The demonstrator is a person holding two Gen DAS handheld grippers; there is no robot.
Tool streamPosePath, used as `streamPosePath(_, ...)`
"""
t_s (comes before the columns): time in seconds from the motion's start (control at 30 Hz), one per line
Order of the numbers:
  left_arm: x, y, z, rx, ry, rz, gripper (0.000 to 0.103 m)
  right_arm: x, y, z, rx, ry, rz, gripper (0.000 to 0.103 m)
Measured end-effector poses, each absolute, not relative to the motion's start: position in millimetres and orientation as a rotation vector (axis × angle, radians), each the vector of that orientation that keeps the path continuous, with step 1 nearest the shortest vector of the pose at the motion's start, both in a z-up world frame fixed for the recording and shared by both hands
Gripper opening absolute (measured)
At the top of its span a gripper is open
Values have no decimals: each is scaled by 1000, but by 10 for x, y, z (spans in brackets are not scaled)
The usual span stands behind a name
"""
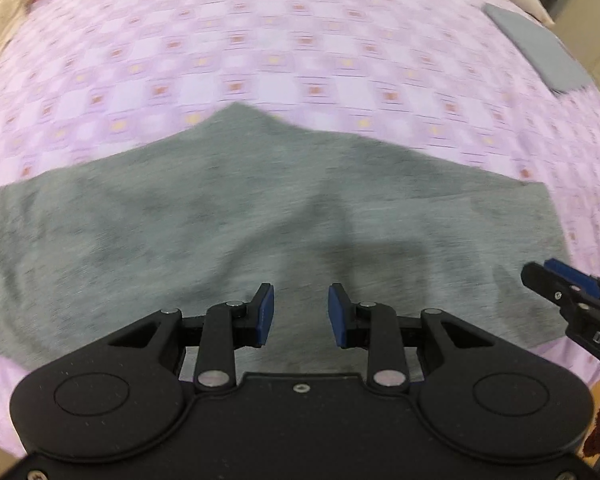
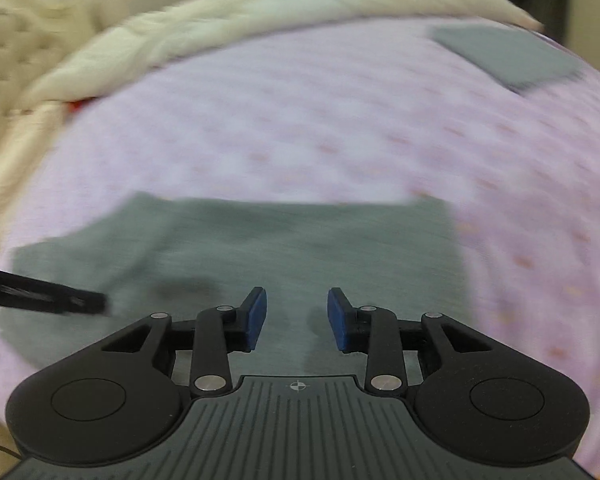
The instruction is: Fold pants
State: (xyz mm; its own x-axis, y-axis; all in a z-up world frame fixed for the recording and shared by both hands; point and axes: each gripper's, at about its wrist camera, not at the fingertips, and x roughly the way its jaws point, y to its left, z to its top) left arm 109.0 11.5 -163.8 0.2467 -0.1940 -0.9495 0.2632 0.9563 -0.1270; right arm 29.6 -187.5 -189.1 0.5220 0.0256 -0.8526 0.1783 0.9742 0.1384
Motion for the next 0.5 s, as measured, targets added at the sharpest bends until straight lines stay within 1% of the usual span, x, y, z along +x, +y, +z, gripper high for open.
streamPosePath(0.07,1079,-104,-1687,87,1286,-350,39,235,-2106,-2016,200,1083,-166,30)
streamPosePath(0.17,1030,-369,-1860,152,1330,-390,40,184,-2362,-2280,196,1223,-218,8)
streamPosePath(0.3,886,-472,-2128,240,1410,-375,42,201,-2389,-2137,161,1222,-141,9)
streamPosePath(0.43,807,-399,-2118,226,1397,-317,51,318,-2335,-1887,94,1099,-72,9)
streamPosePath(0.5,811,-379,-2130,204,1405,-283,52,514,-2363,-1878,77,1064,-58,9)
